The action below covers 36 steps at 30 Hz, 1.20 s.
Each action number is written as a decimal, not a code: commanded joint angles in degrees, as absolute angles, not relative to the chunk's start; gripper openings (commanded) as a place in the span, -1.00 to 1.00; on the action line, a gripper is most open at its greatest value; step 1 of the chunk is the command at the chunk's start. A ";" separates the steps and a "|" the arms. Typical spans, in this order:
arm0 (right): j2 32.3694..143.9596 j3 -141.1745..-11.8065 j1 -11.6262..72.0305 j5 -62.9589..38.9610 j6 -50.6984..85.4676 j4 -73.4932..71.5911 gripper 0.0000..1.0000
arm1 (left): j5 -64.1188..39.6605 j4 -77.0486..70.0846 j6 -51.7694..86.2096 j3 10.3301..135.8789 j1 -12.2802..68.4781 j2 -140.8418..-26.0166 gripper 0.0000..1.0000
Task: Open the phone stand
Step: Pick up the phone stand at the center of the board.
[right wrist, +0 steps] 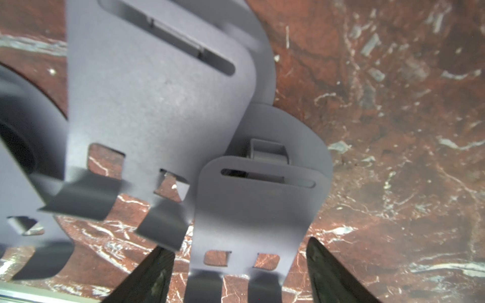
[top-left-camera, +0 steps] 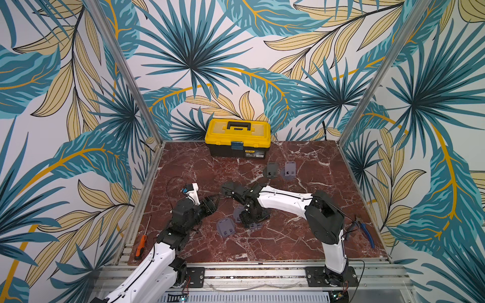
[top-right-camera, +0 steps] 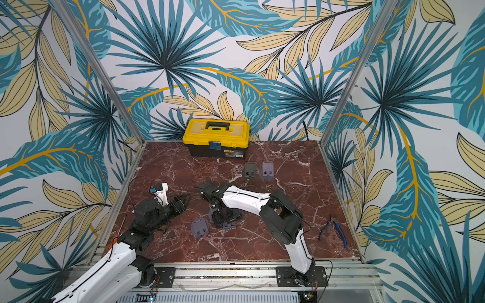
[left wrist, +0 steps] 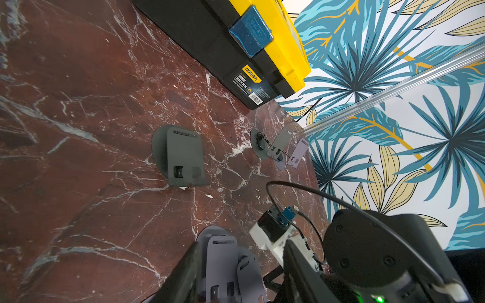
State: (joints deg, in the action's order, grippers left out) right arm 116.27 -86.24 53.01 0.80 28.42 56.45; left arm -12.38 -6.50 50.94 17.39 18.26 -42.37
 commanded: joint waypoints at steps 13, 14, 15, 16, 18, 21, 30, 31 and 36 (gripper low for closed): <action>116.85 -84.74 51.14 3.06 28.09 57.71 0.57 | -11.69 -6.24 50.72 16.79 17.68 -41.75 0.03; 116.60 -84.34 50.98 3.19 28.09 57.66 0.57 | -11.74 -6.24 50.71 16.79 17.75 -41.75 0.03; 116.39 -84.10 50.69 3.29 28.12 57.67 0.56 | -11.71 -6.24 50.71 16.79 17.74 -41.75 0.03; 116.21 -83.84 50.67 3.40 28.09 57.66 0.56 | -11.68 -6.24 50.71 16.85 17.75 -41.74 0.03; 115.69 -83.06 50.29 3.76 28.01 57.57 0.56 | -11.76 -6.29 50.67 16.79 17.75 -41.68 0.03; 115.06 -82.15 49.78 3.87 28.05 57.12 0.55 | -11.84 -6.24 50.71 16.79 17.73 -41.69 0.03; 116.17 -83.84 49.26 4.12 26.79 57.13 0.51 | -11.82 -6.21 50.79 16.70 17.71 -41.73 0.03; 116.34 -84.14 49.21 4.21 26.59 57.29 0.51 | -11.84 -6.20 50.80 16.70 17.73 -41.66 0.03; 116.97 -85.45 48.61 4.66 25.49 57.61 0.51 | -11.62 -6.22 50.88 16.70 17.68 -41.74 0.03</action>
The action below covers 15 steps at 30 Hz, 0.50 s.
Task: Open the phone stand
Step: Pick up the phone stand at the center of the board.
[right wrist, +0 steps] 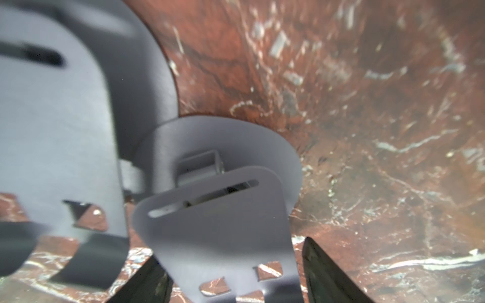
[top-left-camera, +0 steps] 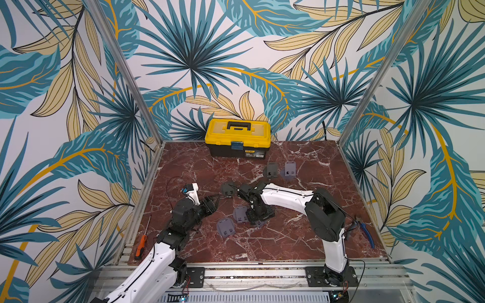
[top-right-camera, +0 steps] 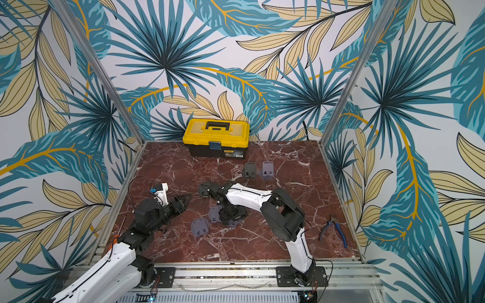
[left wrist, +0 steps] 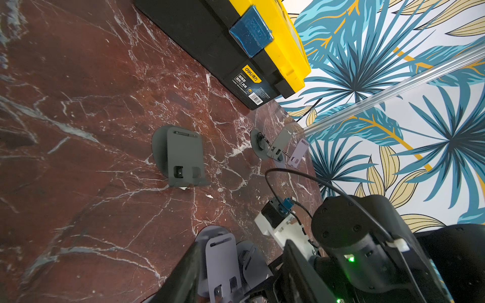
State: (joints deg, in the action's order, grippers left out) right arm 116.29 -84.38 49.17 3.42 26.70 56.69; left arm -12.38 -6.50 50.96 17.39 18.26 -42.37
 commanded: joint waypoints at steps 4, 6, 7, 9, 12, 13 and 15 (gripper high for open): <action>117.33 -86.05 48.05 4.52 24.81 57.24 0.50 | -11.45 -6.24 50.74 16.70 17.64 -41.75 0.03; 117.67 -86.26 47.76 4.10 24.61 57.07 0.45 | -11.48 -6.23 50.72 16.66 17.66 -41.71 0.03; 117.76 -86.19 47.59 3.86 24.54 56.96 0.43 | -11.42 -6.22 50.82 16.61 17.67 -41.73 0.03; 118.03 -86.05 47.49 3.56 24.52 56.61 0.38 | -11.51 -6.18 50.80 16.61 17.65 -41.70 0.03; 118.25 -85.72 47.24 2.95 24.65 56.09 0.35 | -11.51 -6.15 50.78 16.61 17.66 -41.72 0.03; 118.37 -85.57 47.20 2.90 24.84 55.94 0.34 | -11.37 -6.18 50.74 16.61 17.64 -41.75 0.03; 118.43 -85.45 47.03 2.64 24.96 55.73 0.33 | -11.51 -6.21 50.73 16.61 17.60 -41.72 0.03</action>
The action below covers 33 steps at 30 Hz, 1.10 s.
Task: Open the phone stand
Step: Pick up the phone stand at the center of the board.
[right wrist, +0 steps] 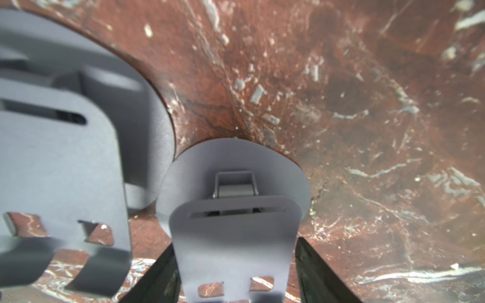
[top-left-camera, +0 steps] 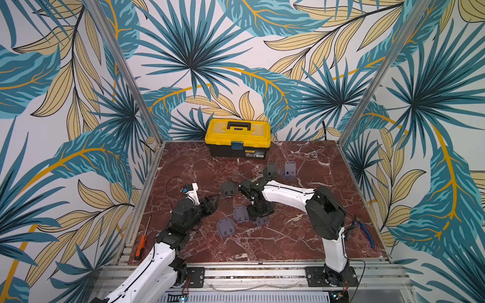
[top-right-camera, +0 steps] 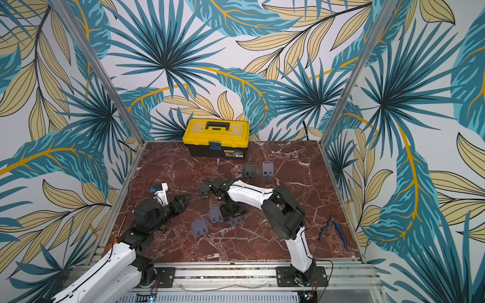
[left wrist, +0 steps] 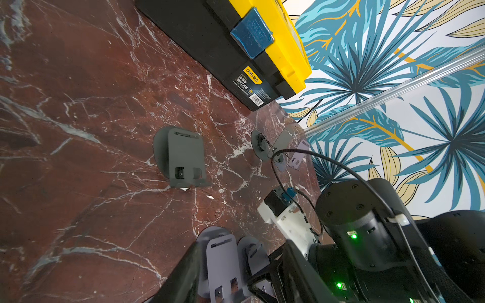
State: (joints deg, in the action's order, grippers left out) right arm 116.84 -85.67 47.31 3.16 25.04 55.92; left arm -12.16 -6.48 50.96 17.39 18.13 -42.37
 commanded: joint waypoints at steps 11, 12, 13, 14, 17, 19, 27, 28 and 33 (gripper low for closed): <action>119.34 -85.40 46.78 1.36 25.39 55.42 0.31 | -11.56 -6.19 50.62 16.52 17.58 -41.73 0.03; 119.36 -85.38 46.67 1.35 25.35 55.46 0.31 | -11.61 -6.16 50.58 16.52 17.55 -41.74 0.03; 119.36 -85.31 46.67 1.40 25.48 55.33 0.29 | -11.66 -6.22 50.60 16.52 17.57 -41.83 0.03; 119.36 -85.26 46.63 1.38 25.49 55.33 0.27 | -11.55 -6.24 50.62 16.52 17.57 -41.79 0.03; 119.12 -85.32 46.58 1.58 25.60 55.28 0.17 | -11.73 -6.20 50.62 16.49 17.56 -41.84 0.03; 118.84 -85.30 46.59 1.63 25.57 55.19 0.13 | -11.76 -6.19 50.62 16.52 17.58 -41.84 0.03; 116.82 -85.09 46.45 2.90 25.92 55.55 -0.07 | -12.17 -6.31 50.58 16.65 17.58 -42.56 0.03; 116.13 -84.75 46.42 3.14 26.01 55.48 -0.09 | -12.52 -6.51 50.54 16.78 17.57 -43.03 0.00; 111.54 -82.41 44.19 2.22 26.46 54.63 -0.15 | -17.95 -6.85 49.68 19.72 17.57 -48.56 -0.05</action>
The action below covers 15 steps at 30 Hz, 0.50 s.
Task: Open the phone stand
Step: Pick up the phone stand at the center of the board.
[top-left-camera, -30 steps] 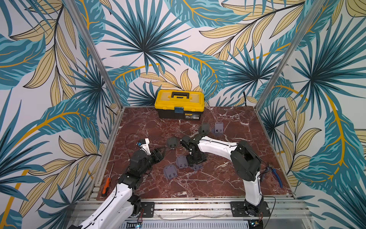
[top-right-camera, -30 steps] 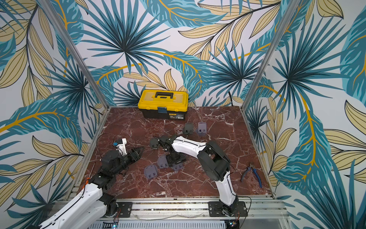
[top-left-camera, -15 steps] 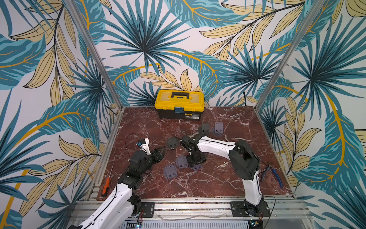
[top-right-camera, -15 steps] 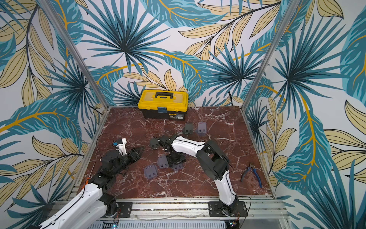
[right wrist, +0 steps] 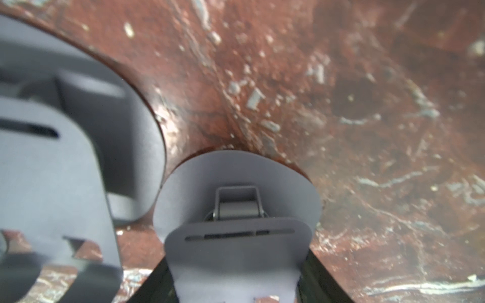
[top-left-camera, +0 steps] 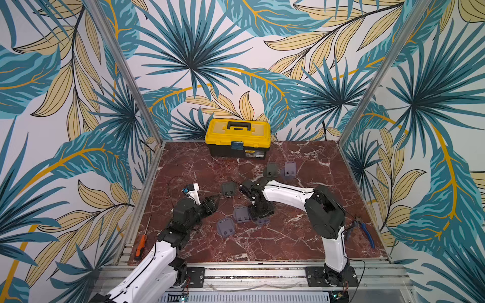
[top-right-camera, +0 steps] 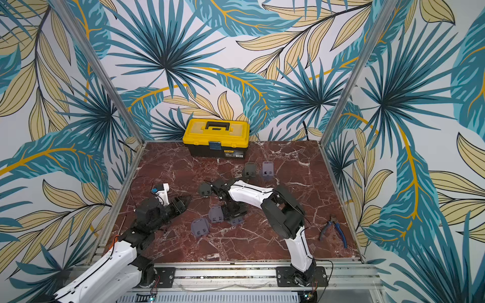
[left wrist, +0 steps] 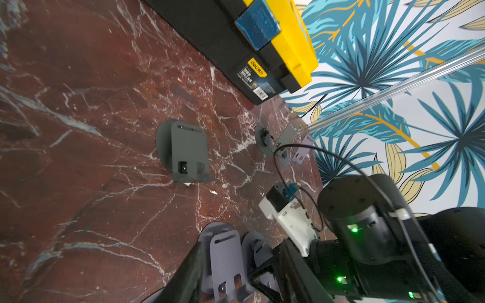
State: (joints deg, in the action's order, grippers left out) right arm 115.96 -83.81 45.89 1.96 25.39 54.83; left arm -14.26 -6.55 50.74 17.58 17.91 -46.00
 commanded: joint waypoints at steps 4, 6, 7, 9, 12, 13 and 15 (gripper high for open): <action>107.46 -80.96 42.69 0.98 26.72 54.32 -0.17 | -20.51 -8.82 49.02 22.50 19.19 -54.50 -0.08; 105.44 -80.51 41.91 0.46 26.64 54.38 -0.18 | -19.98 -8.98 47.91 24.13 21.16 -56.43 -0.08; 104.35 -80.29 41.59 0.07 26.72 54.19 -0.18 | -19.53 -8.97 47.30 25.23 22.41 -57.57 -0.08; 102.17 -79.78 40.93 -0.80 26.68 53.70 -0.18 | -19.06 -9.46 46.55 27.35 25.01 -60.06 -0.08; 99.17 -79.23 39.95 -3.16 26.97 52.38 -0.19 | -19.21 -11.92 46.00 30.18 28.94 -64.32 -0.08; 98.31 -79.11 39.65 -4.06 27.24 51.81 -0.19 | -19.07 -13.01 45.88 31.00 30.40 -65.95 -0.08; 96.78 -79.02 39.09 -5.65 27.84 50.64 -0.19 | -18.58 -14.78 45.71 32.25 32.86 -68.29 -0.08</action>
